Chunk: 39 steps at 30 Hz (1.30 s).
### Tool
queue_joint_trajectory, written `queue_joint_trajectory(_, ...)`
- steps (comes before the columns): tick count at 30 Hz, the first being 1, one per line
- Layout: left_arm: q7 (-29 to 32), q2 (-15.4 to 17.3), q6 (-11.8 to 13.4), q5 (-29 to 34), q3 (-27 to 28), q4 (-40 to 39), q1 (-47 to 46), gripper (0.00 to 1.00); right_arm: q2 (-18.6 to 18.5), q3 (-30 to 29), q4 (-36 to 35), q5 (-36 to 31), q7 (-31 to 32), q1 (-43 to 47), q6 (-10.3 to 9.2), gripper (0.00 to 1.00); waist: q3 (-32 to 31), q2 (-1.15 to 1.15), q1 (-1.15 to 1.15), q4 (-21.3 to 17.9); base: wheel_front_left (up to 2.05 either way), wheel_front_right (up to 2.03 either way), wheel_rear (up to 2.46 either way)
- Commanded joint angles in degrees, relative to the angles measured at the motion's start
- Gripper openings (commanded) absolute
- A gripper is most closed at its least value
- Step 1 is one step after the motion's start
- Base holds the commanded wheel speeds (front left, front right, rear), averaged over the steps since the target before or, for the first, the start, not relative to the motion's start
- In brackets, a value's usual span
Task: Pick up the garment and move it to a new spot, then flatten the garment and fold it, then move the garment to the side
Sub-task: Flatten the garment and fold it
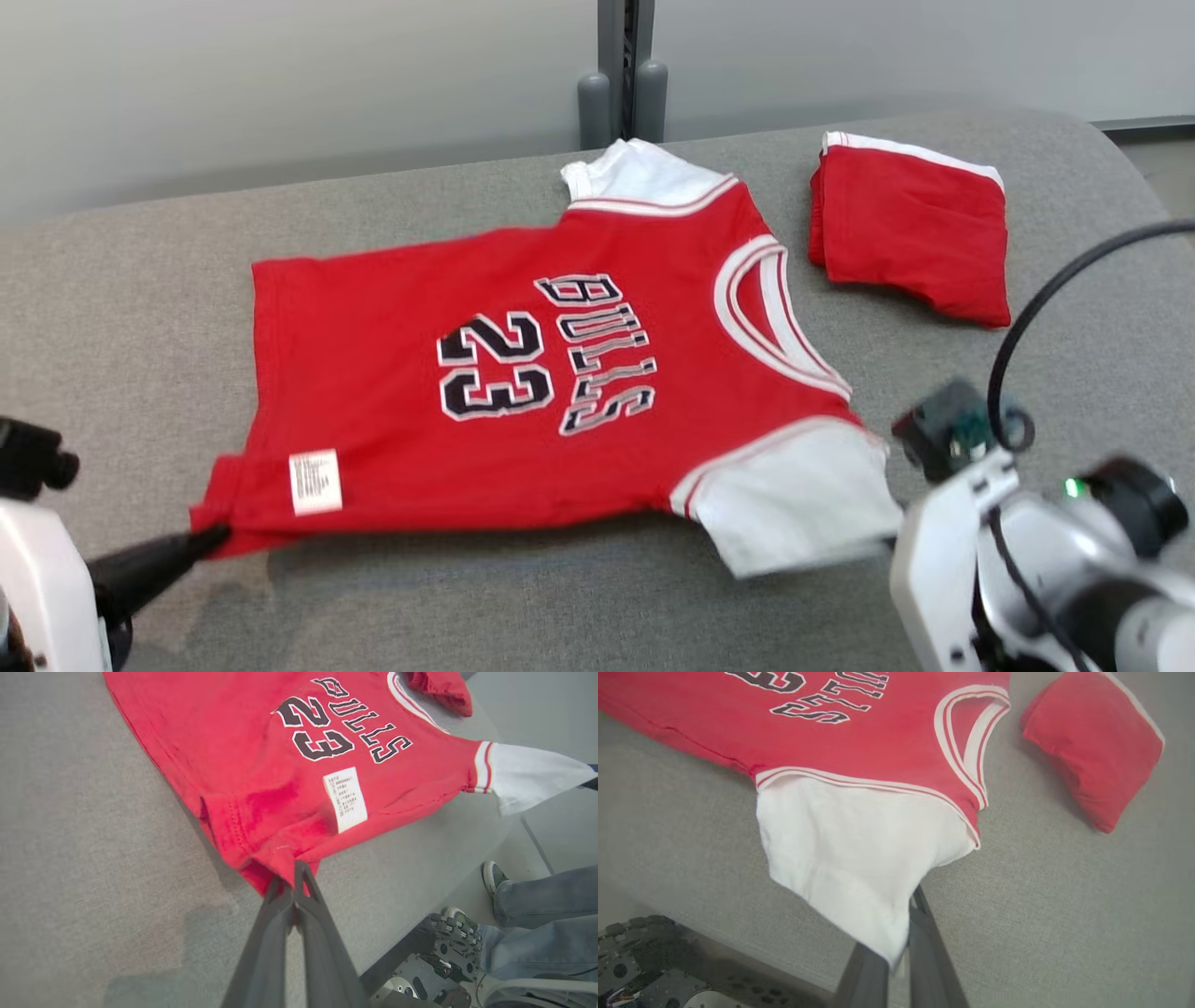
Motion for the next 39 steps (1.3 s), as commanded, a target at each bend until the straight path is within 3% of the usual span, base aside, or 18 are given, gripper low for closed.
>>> queue_joint_trajectory(1, 0.8, 0.2, 0.0, 1.0, 0.1, -0.6, 2.7, 0.00, -0.2, -1.0, -2.9, 0.1, 3.4, 5.2, -0.01, 0.00, -0.8, 0.00, 0.00, 0.4, 0.00, 0.00, 0.00)
queue_joint_trajectory(9, 4.6, 2.2, 0.0, 2.2, 0.1, -3.9, 8.8, 0.00, 0.4, -4.2, -11.7, -1.0, 11.8, 17.8, -0.01, 0.00, -1.3, 0.00, 0.00, 0.7, 0.00, 0.00, 0.00)
queue_joint_trajectory(16, 8.1, 2.7, 0.0, 1.6, 0.7, -4.3, 7.4, 0.00, 1.9, -3.7, -14.2, -0.4, 12.0, 16.9, -0.01, 0.00, -0.2, 0.00, 0.00, 0.6, 0.00, 0.00, 0.00)
queue_joint_trajectory(25, 19.1, 0.1, 0.0, -3.8, 2.8, -0.1, 1.8, 0.00, 6.6, -3.6, -8.3, -0.4, 14.2, 9.8, -0.01, 0.00, 4.6, 0.00, 0.00, 0.3, 0.00, 0.00, 0.00)
queue_joint_trajectory(32, 28.9, -0.9, 0.0, -7.5, 5.5, 3.8, -2.0, 0.00, 9.4, -7.6, -2.2, 0.4, 16.3, 1.2, -0.01, 0.00, 8.7, 0.00, 0.00, -0.3, 0.00, 0.00, 0.00)
queue_joint_trajectory(39, 31.1, -1.3, 0.0, -8.5, 9.3, 3.7, -3.9, 0.00, 9.6, -11.3, 1.9, 2.7, 14.8, -4.5, -0.01, 0.00, 10.6, 0.00, 0.00, -0.2, 0.00, 0.00, 0.00)
